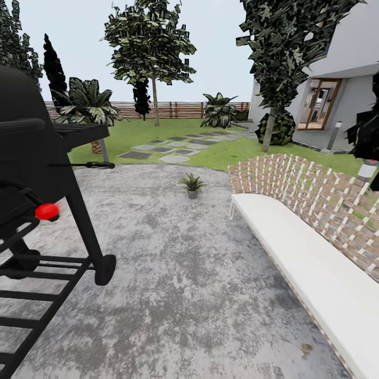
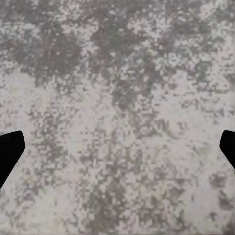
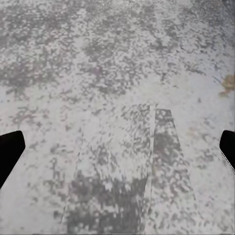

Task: Pick up the pesticide atomizer in the garden and spray insectifuge to fully cover both potted plants in the garden.

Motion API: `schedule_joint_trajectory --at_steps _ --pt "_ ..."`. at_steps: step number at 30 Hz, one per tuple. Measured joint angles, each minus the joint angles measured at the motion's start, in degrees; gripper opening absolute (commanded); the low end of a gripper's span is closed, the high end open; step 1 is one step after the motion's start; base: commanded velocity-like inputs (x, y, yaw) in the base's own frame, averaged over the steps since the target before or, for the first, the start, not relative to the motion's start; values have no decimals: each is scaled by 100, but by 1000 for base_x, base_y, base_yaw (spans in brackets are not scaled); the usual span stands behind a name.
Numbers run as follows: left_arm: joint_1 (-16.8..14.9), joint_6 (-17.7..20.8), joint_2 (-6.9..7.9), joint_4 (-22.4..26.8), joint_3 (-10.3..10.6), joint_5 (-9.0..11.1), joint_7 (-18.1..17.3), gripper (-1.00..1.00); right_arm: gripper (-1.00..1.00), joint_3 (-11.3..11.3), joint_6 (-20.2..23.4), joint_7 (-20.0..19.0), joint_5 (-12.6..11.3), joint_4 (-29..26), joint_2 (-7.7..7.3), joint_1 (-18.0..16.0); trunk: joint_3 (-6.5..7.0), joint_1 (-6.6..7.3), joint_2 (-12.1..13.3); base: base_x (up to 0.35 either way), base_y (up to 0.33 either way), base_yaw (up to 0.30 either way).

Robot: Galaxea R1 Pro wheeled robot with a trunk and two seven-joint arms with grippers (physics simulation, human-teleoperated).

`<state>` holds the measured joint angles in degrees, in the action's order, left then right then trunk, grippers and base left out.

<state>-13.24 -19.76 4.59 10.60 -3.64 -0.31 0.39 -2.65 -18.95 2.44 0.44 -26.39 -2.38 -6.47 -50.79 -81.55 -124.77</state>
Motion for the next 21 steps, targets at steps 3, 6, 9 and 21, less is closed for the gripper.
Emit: schedule_joint_trajectory --at_steps 3,6,9,21 --pt "0 0 0 0 0 0 0 100 100 -3 4 0 4 -1 0 0 0 0 0 339 0 0" --pt "0 0 0 0 0 0 0 100 100 -4 5 0 8 0 -4 0 0 0 0 339 0 0" --pt "0 0 0 0 0 0 0 100 100 1 5 -3 10 0 -4 0 0 0 0 339 0 0" --pt "0 0 0 0 3 0 0 100 100 5 11 0 11 8 0 0 10 0 0 339 0 27"
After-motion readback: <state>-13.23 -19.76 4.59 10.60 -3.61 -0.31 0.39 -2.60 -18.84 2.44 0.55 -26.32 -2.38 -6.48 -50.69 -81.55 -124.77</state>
